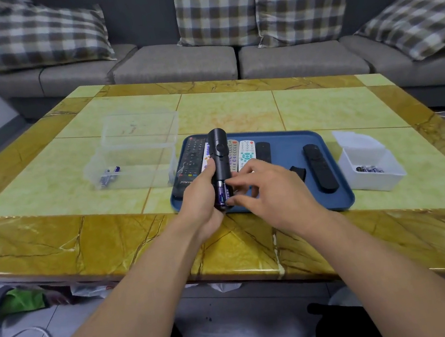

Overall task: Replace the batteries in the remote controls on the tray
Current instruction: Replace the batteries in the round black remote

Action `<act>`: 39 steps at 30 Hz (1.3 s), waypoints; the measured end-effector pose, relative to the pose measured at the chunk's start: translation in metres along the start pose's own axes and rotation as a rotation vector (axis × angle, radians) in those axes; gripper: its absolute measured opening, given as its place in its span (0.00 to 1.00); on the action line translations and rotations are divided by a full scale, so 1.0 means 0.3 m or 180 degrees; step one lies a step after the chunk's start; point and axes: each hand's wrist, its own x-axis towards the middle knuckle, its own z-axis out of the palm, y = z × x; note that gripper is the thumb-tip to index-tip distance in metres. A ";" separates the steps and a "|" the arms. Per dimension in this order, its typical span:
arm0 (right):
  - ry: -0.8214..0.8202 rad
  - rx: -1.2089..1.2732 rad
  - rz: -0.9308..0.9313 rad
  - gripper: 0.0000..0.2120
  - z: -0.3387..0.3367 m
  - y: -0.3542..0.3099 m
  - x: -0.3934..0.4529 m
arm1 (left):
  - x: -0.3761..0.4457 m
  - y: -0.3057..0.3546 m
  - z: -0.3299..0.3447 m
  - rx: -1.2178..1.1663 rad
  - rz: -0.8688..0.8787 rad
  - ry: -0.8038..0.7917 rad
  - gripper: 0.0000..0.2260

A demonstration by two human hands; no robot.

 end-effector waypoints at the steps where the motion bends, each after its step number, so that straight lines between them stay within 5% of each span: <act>1: -0.0023 -0.0039 -0.0038 0.16 -0.003 -0.001 -0.001 | -0.002 0.000 0.001 -0.0035 -0.0014 -0.0034 0.21; 29: -0.0352 -0.0577 -0.0319 0.14 0.011 -0.086 0.006 | 0.039 -0.017 -0.030 -0.0180 -0.0087 -0.0051 0.19; 39: -0.0075 0.0531 0.0396 0.04 0.003 -0.056 0.029 | 0.008 -0.030 -0.017 -0.0038 -0.0187 -0.0220 0.17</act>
